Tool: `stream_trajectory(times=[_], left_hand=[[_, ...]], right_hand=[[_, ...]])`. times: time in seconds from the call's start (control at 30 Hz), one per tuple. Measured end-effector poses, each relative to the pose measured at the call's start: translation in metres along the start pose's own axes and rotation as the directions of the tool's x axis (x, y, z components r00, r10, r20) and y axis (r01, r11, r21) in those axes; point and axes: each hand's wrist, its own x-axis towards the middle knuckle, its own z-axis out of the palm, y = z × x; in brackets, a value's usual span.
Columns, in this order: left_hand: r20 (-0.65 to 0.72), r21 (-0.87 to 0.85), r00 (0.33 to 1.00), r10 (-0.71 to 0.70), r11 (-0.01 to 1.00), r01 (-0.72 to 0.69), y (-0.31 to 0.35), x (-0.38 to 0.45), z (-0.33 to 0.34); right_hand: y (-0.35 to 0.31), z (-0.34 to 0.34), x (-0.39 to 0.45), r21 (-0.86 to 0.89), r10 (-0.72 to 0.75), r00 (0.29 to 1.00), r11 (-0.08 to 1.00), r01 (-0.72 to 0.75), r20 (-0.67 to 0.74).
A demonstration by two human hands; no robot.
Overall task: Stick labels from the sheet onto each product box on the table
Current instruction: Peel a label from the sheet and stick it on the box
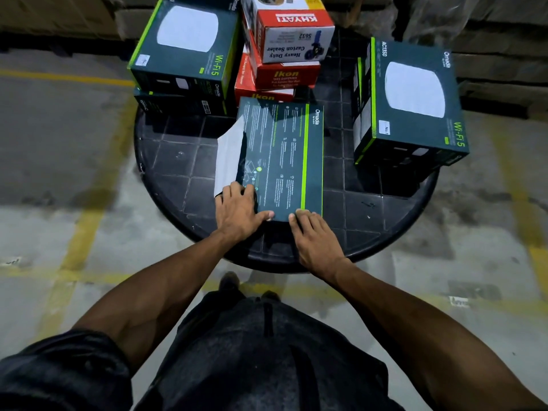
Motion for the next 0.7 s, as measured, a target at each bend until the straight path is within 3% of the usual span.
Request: stream_trajectory(times=[0.27, 0.5, 0.63, 0.7], left_hand=[[0.009, -0.076, 0.999, -0.039, 0.996, 0.040, 0.003, -0.003, -0.005], [-0.030, -0.021, 0.993, 0.117, 0.993, -0.118, -0.011, -0.015, -0.004], [-0.105, -0.041, 0.987, 0.121, 0.991, -0.126, -0.023, -0.030, -0.003], [-0.161, -0.079, 0.985, 0.068, 0.994, -0.081, -0.028, -0.033, -0.005]], right_hand=[[0.001, 0.005, -0.001, -0.029, -0.022, 0.996, 0.999, 0.019, -0.083], [-0.001, 0.010, 0.001, 0.011, 0.012, 0.986, 1.000, -0.010, -0.168], [-0.001, 0.002, 0.015, 0.065, 0.074, 0.959, 0.996, -0.059, -0.274], [-0.004, -0.012, 0.028, 0.157, 0.176, 0.956, 0.977, -0.141, -0.236]])
